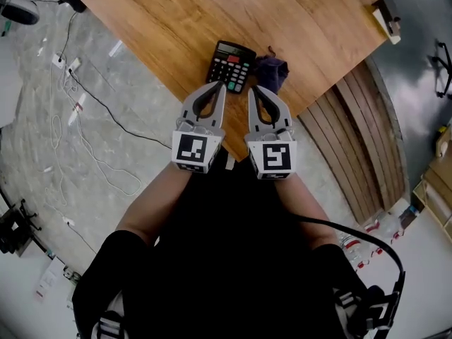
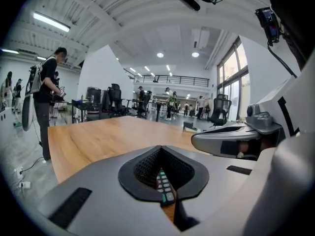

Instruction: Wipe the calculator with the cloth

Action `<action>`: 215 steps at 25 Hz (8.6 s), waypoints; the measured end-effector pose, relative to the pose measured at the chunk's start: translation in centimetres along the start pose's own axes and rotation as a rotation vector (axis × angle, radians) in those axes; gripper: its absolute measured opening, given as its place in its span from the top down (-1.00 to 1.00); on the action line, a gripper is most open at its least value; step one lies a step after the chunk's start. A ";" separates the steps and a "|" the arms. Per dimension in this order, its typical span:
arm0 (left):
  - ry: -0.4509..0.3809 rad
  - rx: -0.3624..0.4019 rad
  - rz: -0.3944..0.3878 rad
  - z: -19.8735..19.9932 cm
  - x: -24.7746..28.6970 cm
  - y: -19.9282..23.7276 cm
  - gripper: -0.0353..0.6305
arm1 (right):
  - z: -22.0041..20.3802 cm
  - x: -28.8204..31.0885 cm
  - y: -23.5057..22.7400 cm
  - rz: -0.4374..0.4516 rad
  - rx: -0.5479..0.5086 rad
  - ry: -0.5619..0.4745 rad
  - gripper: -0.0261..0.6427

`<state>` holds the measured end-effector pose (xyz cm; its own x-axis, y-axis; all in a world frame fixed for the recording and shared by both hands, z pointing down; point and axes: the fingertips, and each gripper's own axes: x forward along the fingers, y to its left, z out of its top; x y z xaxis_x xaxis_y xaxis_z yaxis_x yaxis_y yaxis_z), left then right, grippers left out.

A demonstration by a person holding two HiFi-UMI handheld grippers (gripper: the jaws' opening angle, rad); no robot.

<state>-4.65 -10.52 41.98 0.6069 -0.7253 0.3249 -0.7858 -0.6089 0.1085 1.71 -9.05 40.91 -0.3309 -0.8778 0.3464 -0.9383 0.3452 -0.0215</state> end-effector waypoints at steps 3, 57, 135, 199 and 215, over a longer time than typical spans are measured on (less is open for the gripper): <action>0.028 0.010 0.004 -1.8 1.1 1.1 0.88 | -2.0 1.8 -0.3 0.009 -0.008 0.037 0.88; 0.475 -0.404 -0.368 -13.3 8.8 5.0 0.42 | -14.6 8.9 -2.8 0.043 0.211 0.320 0.88; 0.008 -0.937 -0.425 -3.7 2.3 -0.8 0.68 | -1.1 3.3 -4.6 0.049 -0.028 0.104 0.68; -0.168 -1.386 -0.661 3.7 -1.2 1.6 0.68 | -1.1 -4.5 3.3 0.341 -0.128 -0.271 0.68; -0.131 -1.406 -0.745 3.1 -2.5 -2.0 0.68 | 0.4 -2.3 -4.2 0.125 -0.122 -0.285 0.68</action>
<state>-4.21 -8.49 38.03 0.8356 -0.4809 -0.2655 0.2428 -0.1103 0.9638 6.39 -8.59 39.85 -0.4736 -0.8778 0.0716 -0.8754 0.4781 0.0711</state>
